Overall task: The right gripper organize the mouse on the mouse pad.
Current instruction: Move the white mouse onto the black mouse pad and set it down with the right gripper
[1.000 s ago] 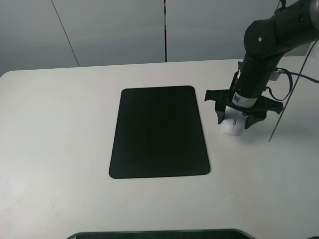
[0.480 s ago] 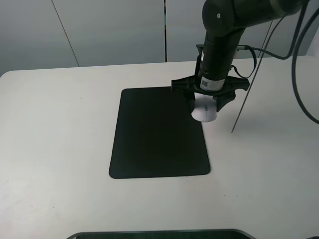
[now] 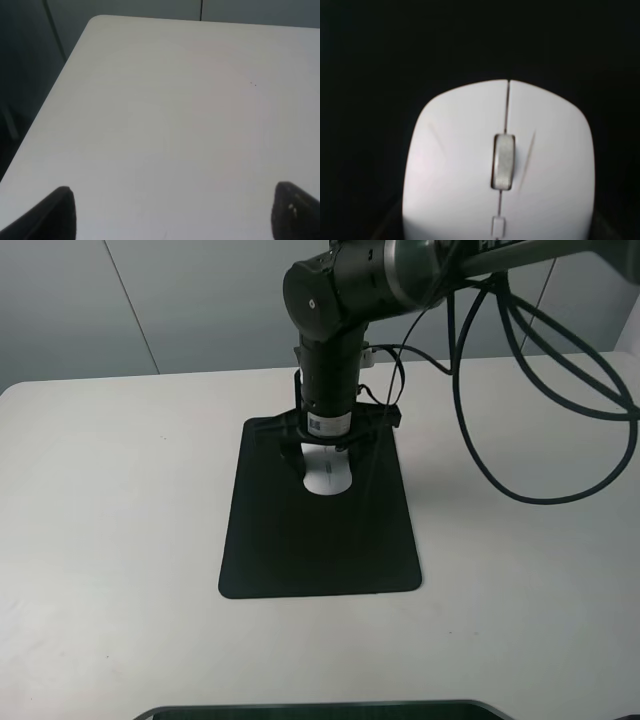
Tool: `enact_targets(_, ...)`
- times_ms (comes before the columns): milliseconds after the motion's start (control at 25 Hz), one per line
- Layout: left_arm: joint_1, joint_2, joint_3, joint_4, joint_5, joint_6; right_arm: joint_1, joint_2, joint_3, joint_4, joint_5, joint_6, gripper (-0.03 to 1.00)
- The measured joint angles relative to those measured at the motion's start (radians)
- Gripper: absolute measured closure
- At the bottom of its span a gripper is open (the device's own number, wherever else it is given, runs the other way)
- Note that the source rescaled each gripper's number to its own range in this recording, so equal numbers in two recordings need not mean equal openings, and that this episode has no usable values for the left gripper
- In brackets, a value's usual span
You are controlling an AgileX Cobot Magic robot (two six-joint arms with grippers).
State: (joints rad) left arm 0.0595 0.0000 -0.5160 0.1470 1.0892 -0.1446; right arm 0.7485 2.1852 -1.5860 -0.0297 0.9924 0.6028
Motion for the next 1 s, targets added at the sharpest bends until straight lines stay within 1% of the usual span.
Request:
enact_targets(200, 0.0, 0.0, 0.0, 0.0, 0.0, 0.0, 0.011, 0.063, -0.042, 0.0, 0.0, 0.054, 0.97)
enact_targets(480, 0.0, 0.0, 0.0, 0.0, 0.0, 0.0, 0.02, 0.099, -0.046, -0.015, -0.008, 0.119, 0.97)
enact_targets(1000, 0.0, 0.0, 0.0, 0.0, 0.0, 0.0, 0.03, 0.134, -0.05, -0.036, -0.021, 0.155, 0.97)
